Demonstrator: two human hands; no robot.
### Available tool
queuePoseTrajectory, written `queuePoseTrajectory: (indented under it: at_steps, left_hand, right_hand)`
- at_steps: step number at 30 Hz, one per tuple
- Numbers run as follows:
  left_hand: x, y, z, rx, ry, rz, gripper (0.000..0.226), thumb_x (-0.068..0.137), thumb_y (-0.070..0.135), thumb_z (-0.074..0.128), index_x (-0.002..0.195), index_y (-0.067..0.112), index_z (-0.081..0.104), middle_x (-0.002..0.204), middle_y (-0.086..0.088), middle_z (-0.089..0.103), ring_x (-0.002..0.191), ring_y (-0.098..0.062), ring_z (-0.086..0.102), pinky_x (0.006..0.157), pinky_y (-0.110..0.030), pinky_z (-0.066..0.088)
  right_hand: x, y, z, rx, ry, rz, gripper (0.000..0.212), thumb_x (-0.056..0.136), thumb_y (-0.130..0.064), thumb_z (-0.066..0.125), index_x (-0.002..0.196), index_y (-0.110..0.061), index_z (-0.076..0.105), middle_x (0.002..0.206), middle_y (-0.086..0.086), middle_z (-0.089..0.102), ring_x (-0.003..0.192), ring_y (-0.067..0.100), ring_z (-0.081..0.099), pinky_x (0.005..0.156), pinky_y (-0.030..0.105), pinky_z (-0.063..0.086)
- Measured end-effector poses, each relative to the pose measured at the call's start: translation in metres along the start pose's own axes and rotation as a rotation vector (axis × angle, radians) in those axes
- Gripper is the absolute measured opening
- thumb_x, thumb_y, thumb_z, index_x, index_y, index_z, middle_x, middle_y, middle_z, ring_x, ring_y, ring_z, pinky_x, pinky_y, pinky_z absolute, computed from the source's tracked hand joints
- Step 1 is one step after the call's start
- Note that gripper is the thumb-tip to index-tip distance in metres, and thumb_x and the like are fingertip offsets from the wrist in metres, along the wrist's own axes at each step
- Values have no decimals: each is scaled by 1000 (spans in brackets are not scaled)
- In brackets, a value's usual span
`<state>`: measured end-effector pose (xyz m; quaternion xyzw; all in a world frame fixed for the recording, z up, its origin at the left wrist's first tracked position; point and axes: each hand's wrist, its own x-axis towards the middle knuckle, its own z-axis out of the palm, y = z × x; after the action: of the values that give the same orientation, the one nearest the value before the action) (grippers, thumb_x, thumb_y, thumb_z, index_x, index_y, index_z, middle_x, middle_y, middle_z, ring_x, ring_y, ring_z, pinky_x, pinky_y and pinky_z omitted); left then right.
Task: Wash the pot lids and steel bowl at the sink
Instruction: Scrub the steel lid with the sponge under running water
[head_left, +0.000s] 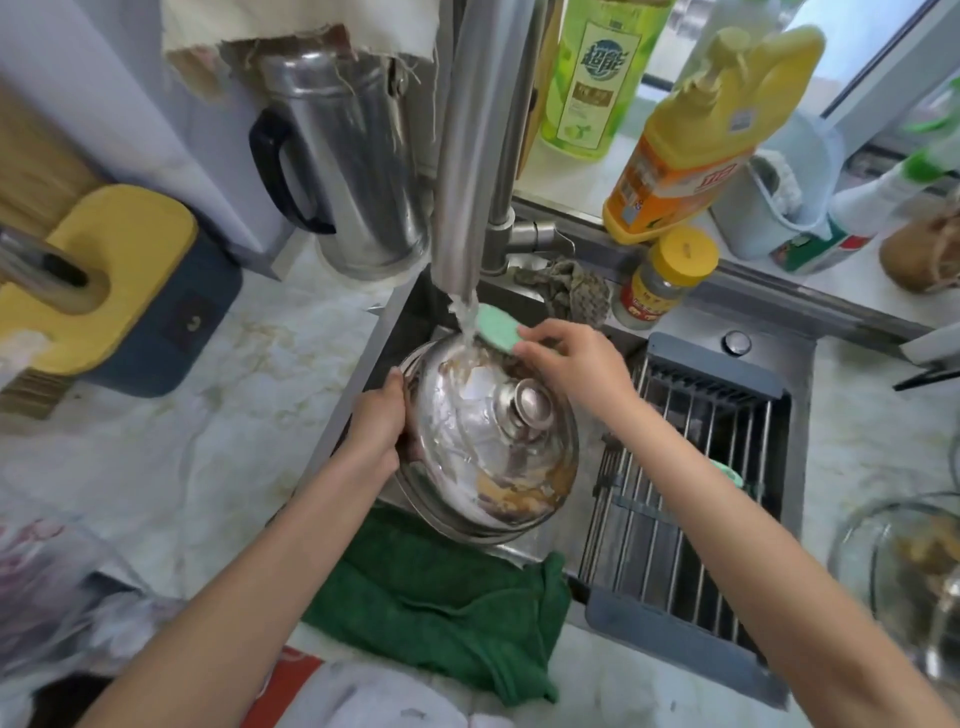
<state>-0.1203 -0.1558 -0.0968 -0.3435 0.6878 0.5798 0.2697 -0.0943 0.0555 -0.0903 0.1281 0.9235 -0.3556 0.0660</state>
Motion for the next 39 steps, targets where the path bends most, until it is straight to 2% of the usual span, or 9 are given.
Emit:
queuePoseTrajectory:
  at_steps: [5,9,13,18,22,25,30,34,39]
  left_hand:
    - [9,-3,3,1,13,-40,46,101,45,41,114,5,61,87,-8,65,75,-19,61,54,-29,45]
    - [8,-2,2,26,38,-13,41,100,45,42,102,9,62,89,-7,65,77,-20,62,51,-28,43]
    - [9,1,4,48,53,-20,39,101,45,40,90,12,59,88,-8,65,77,-23,63,50,-28,46]
    - [7,-4,9,66,18,-37,45,100,47,41,105,7,61,91,-10,66,78,-24,64,52,-29,49]
    - [9,-3,11,35,39,-59,44,100,47,40,103,7,60,89,-10,65,72,-24,64,40,-25,47]
    - [4,-4,13,22,26,-69,42,100,46,41,106,8,58,94,-10,65,78,-24,63,61,-33,56]
    - [3,-3,14,9,31,-38,51,99,49,42,105,3,62,91,-11,67,73,-23,65,52,-29,51]
    - [-3,-2,13,21,-40,2,49,88,54,59,88,6,62,79,-9,68,64,-23,67,44,-26,50]
    - [-7,3,4,-25,-15,41,45,85,50,66,90,5,65,80,-10,71,68,-25,69,50,-29,55]
  right_hand:
    - [-5,-15,14,-69,-73,-145,37,82,-61,60,108,-37,68,98,-16,71,69,2,63,64,30,53]
    - [11,14,6,-97,36,58,41,82,-65,56,109,-37,68,93,-9,72,78,10,66,62,30,49]
    - [-13,-9,20,-8,-42,-56,31,84,-56,62,107,-37,68,71,-21,60,48,-4,50,48,11,30]
    - [2,4,15,-57,81,131,37,86,-59,58,110,-33,68,96,-8,72,79,14,66,60,29,45]
    - [-19,-19,26,-47,21,-29,40,84,-59,60,112,-32,69,101,-9,72,79,13,67,59,27,42]
    - [-6,-3,18,-68,84,165,39,87,-59,56,111,-31,69,97,-4,72,91,19,66,64,30,45]
    - [-34,-25,29,-16,28,64,39,84,-61,58,111,-35,68,91,-16,67,75,10,65,63,29,50]
    - [-11,-14,17,12,120,240,37,88,-56,57,110,-29,69,100,-5,71,92,18,66,60,28,38]
    - [-33,-33,29,27,43,89,39,85,-61,57,111,-33,67,96,-12,72,65,6,63,60,28,49]
